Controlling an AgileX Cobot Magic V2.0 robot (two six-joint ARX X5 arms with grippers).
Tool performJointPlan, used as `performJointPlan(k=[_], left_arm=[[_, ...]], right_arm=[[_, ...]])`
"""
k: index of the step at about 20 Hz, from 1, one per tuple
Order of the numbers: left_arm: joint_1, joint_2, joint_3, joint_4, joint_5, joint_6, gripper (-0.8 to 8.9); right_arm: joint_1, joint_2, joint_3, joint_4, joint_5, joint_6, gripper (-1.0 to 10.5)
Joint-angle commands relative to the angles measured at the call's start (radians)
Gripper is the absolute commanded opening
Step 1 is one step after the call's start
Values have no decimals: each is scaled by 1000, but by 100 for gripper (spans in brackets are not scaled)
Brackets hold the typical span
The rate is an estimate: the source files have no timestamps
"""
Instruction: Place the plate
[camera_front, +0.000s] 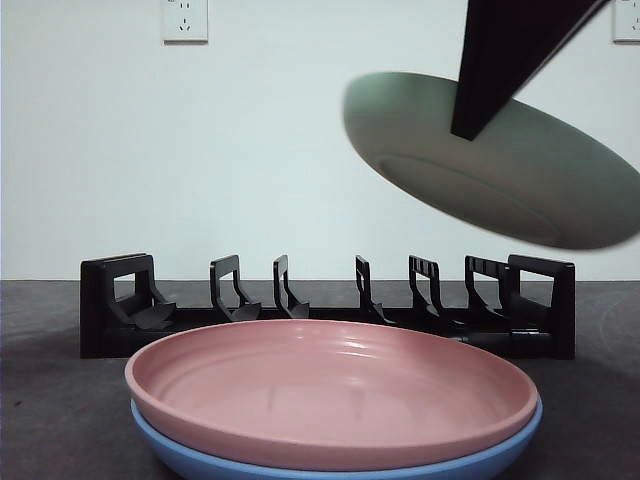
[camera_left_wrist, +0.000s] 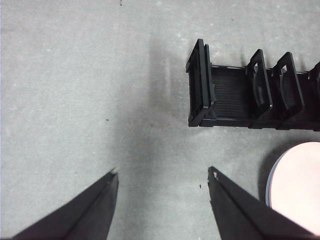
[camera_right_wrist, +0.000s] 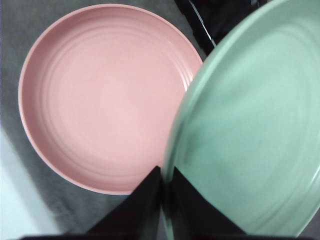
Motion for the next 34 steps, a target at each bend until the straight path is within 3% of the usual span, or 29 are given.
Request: performJointPlan(k=[1,5,11,26,29,30,33,34], left_arm=[[1,5,19,11,-7,8,279],[1,5,19,11,-7,11,279],[1,5,19,11,-7,11,279],[1,5,19,11,-7,33,279],[1,5,19,12,-7,34,279],[1,5,19,11,-7,34,279],[1,5,19,11,-7,34,280],[1,5,19,11,-7,34,280]], right_arm=[[53,39,13,7,61,-138,16],[103,92,16,7,43,-187,17],[120,201,103,-13,-113,-174,17],[122,441,163,-41,-234,-153,17],[122,466,163,-21,-291,-148,18],[122,469,163,-18,-316,-141,33],[122,469,163,-14,-364,-69,256],[122,467,167,-17,-367,-42,283]])
